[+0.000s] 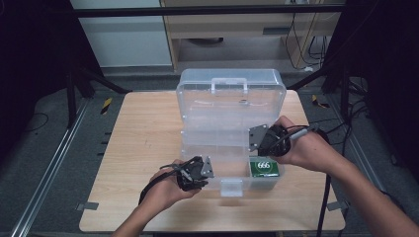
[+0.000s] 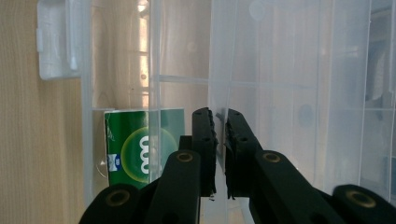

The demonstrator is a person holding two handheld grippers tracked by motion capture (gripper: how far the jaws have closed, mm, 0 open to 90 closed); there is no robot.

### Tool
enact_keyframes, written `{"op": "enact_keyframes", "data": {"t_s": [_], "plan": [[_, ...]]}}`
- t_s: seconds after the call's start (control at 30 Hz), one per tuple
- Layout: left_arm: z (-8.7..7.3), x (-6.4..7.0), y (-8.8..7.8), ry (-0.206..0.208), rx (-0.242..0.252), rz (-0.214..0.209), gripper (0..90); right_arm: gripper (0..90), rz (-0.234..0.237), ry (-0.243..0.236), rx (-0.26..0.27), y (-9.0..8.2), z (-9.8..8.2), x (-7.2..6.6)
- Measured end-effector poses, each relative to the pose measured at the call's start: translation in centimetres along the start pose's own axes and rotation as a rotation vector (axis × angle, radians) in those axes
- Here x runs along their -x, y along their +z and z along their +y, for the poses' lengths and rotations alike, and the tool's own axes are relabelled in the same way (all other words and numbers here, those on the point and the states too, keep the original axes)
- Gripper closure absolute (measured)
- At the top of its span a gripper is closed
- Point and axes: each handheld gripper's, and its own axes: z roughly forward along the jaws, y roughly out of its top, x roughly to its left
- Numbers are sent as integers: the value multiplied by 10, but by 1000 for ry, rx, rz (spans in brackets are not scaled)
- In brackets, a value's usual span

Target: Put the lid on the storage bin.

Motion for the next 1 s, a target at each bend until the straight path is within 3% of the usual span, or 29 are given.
{"op": "enact_keyframes", "data": {"t_s": [0.37,0.47,0.5,0.6,0.63,0.67,0.8,0.83,0.9,1.0], "plan": [[-1,2,1,1,4,17,753,833,4,-10,-7,0,0,-3],[-4,3,0,0,12,44,667,830,5,-15,-3,0,-1,-2],[-3,-2,-3,68,27,54,627,830,5,-15,-2,0,-1,-2],[-6,-1,-12,47,67,45,589,827,6,-8,2,0,-2,-2],[-7,3,-24,-10,130,44,579,827,7,-10,4,0,-2,-1],[-6,2,-31,22,161,52,568,826,8,-5,5,0,-2,-1],[-3,3,-57,5,258,64,563,824,3,-7,3,0,-2,-2],[-3,3,-57,5,258,64,574,824,3,-7,3,0,-2,-2],[0,-2,-75,-15,306,71,635,824,1,-6,7,0,-2,-2],[2,-13,-91,-52,337,95,721,821,-6,-8,12,0,-3,-3]]}}
